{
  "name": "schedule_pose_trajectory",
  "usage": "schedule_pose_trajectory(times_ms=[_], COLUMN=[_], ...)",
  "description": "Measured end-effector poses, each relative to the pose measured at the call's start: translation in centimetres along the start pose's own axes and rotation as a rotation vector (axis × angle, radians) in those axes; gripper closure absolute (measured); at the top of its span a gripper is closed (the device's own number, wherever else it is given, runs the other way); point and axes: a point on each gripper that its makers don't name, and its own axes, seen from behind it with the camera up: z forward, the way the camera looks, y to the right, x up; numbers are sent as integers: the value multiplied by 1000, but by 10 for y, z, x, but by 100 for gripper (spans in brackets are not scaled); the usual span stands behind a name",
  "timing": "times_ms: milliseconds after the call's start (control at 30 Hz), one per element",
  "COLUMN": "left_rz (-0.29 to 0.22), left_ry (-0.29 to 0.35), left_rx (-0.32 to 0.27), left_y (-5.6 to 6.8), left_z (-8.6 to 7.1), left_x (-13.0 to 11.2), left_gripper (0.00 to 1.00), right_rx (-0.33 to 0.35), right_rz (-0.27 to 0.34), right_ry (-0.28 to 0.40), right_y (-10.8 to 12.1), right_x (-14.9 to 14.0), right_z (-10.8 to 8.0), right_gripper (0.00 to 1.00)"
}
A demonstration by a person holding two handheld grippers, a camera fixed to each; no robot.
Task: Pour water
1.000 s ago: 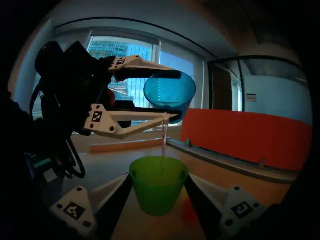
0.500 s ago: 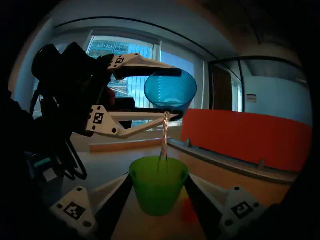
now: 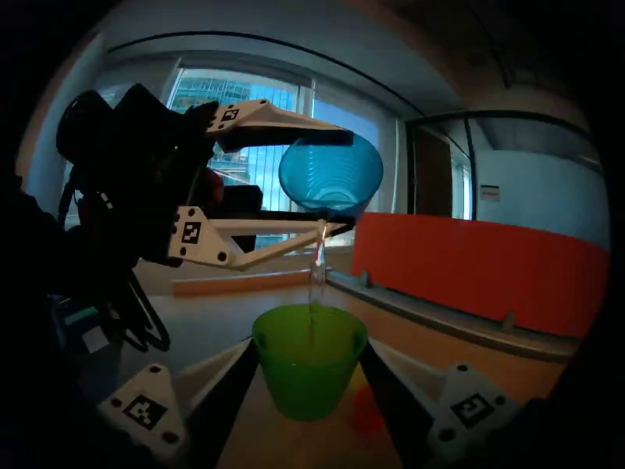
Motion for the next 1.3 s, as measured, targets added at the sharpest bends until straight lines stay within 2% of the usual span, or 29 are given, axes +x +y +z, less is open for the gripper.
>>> schedule_pose_trajectory(times_ms=[600, 867, 1167, 1300], left_rz=[58, 105, 166, 176], left_ry=[-5, -4, -9, -8], left_rx=[10, 22, 27, 28], left_y=[-1, -5, -4, -4], left_z=[-1, 0, 0, 1], left_x=[0, 1, 0, 1], left_gripper=[12, 12, 12, 12], right_rx=[-2, -5, -7, -6], right_rz=[-13, -13, -4, 0], right_ry=[0, -1, 3, 6], right_y=[2, 4, 5, 5], right_x=[-1, -1, -2, -1], right_z=[0, -1, 0, 0], right_gripper=[11, 10, 10, 11])
